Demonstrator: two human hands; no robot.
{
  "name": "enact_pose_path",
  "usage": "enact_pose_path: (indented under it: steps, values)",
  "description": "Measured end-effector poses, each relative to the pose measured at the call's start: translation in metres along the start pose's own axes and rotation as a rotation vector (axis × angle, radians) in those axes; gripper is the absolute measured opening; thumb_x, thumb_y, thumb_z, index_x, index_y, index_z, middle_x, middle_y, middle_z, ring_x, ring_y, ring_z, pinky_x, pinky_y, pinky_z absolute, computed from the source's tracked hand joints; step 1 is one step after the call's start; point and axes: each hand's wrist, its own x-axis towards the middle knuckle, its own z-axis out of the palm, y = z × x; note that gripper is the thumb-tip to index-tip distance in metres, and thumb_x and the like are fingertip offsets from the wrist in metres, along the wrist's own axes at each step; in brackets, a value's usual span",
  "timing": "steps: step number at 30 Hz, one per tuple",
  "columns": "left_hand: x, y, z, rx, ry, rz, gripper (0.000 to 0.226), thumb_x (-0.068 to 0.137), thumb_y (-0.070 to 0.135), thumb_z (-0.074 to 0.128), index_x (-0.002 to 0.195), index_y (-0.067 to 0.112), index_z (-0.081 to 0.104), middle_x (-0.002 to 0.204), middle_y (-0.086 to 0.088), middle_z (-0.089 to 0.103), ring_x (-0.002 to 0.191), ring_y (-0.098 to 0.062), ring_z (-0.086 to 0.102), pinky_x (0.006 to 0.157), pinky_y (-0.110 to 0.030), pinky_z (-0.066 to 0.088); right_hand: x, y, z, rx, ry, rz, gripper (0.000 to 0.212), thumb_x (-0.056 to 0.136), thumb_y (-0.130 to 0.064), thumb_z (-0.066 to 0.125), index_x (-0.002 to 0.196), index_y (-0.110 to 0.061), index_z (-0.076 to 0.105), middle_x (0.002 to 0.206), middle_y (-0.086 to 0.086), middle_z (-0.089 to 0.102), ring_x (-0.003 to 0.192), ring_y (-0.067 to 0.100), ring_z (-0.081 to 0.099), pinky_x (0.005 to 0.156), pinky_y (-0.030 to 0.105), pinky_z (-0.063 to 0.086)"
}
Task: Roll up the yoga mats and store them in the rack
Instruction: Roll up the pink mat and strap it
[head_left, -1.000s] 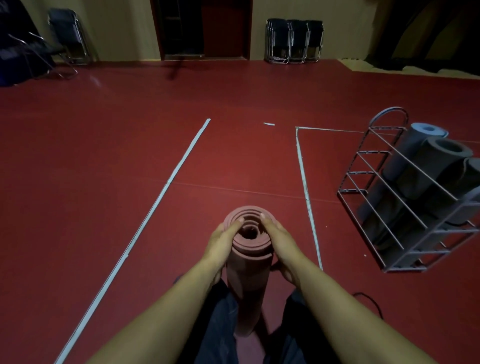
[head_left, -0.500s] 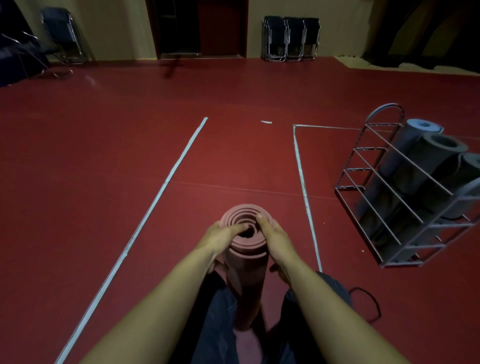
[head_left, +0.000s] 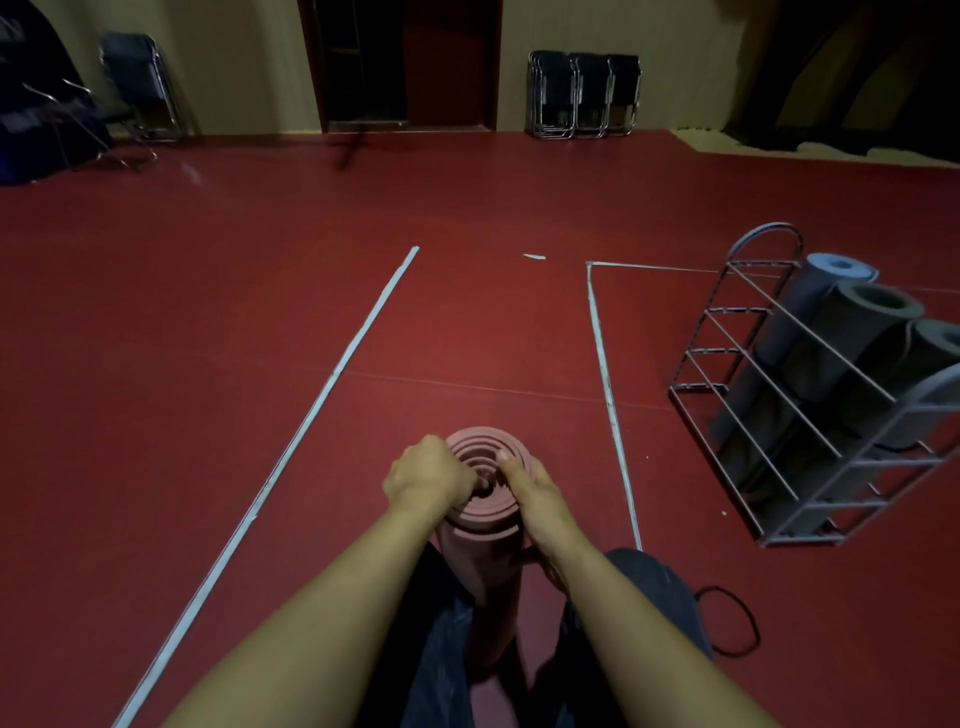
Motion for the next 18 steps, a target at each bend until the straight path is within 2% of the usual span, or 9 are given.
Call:
enact_pose_path:
  steps: [3, 6, 9, 13, 15, 17, 18]
  values:
    - [-0.003, -0.004, 0.006, -0.116, -0.039, 0.007, 0.082, 0.072, 0.039, 0.09, 0.139, 0.01, 0.052, 0.132, -0.016, 0.064, 0.119, -0.037, 0.063, 0.09, -0.042, 0.056, -0.004, 0.002, -0.003, 0.024, 0.0, -0.026, 0.038, 0.098, -0.05, 0.062, 0.129, -0.026, 0.065, 0.119, -0.007, 0.072, 0.115, 0.011, 0.064, 0.088, 0.024, 0.048]
    - [-0.009, -0.008, 0.005, -0.167, -0.072, 0.049, 0.081, 0.076, 0.029, 0.089, 0.142, 0.006, 0.047, 0.136, -0.018, 0.061, 0.123, -0.037, 0.06, 0.094, -0.042, 0.054, -0.011, 0.006, -0.001, 0.038, 0.003, -0.026, 0.037, 0.096, -0.049, 0.066, 0.127, -0.027, 0.067, 0.118, -0.006, 0.073, 0.117, 0.013, 0.065, 0.099, 0.032, 0.05]
    - [-0.018, -0.014, 0.007, -0.141, -0.086, 0.059, 0.088, 0.076, 0.035, 0.088, 0.145, 0.007, 0.041, 0.139, -0.018, 0.059, 0.128, -0.037, 0.057, 0.098, -0.041, 0.051, -0.017, 0.012, -0.003, 0.047, -0.012, -0.007, 0.058, 0.082, -0.065, 0.072, 0.127, -0.031, 0.065, 0.121, -0.007, 0.073, 0.119, 0.015, 0.065, 0.106, 0.04, 0.049]
    - [-0.029, -0.02, 0.012, -0.131, -0.071, 0.066, 0.101, 0.074, 0.046, 0.085, 0.152, 0.009, 0.033, 0.139, -0.018, 0.06, 0.128, -0.038, 0.058, 0.1, -0.043, 0.051, -0.028, 0.014, -0.007, 0.053, -0.082, 0.155, 0.088, 0.069, -0.077, 0.075, 0.143, -0.037, 0.049, 0.138, -0.006, 0.059, 0.128, 0.022, 0.055, 0.102, 0.054, 0.051]
    - [-0.034, -0.018, 0.016, -0.142, -0.061, 0.069, 0.096, 0.075, 0.045, 0.084, 0.15, 0.01, 0.036, 0.138, -0.018, 0.061, 0.127, -0.038, 0.058, 0.1, -0.043, 0.051, -0.03, 0.016, -0.01, 0.086, -0.086, 0.166, 0.103, 0.061, -0.083, 0.077, 0.147, -0.036, 0.047, 0.142, -0.005, 0.057, 0.131, 0.022, 0.053, 0.105, 0.057, 0.05]
    - [-0.037, -0.013, 0.02, -0.142, -0.052, 0.076, 0.082, 0.074, 0.043, 0.083, 0.14, 0.011, 0.045, 0.131, -0.016, 0.064, 0.121, -0.038, 0.061, 0.094, -0.042, 0.053, -0.03, 0.02, -0.017, 0.092, -0.048, 0.109, 0.104, 0.058, -0.085, 0.076, 0.145, -0.033, 0.053, 0.141, -0.004, 0.062, 0.13, 0.02, 0.057, 0.109, 0.054, 0.048]
    - [-0.038, -0.01, 0.022, -0.136, -0.053, 0.079, 0.077, 0.073, 0.042, 0.084, 0.135, 0.011, 0.049, 0.128, -0.016, 0.066, 0.118, -0.038, 0.062, 0.09, -0.04, 0.053, -0.03, 0.02, -0.021, 0.083, -0.029, 0.086, 0.095, 0.06, -0.083, 0.076, 0.139, -0.033, 0.06, 0.135, -0.005, 0.067, 0.125, 0.019, 0.061, 0.108, 0.054, 0.049]
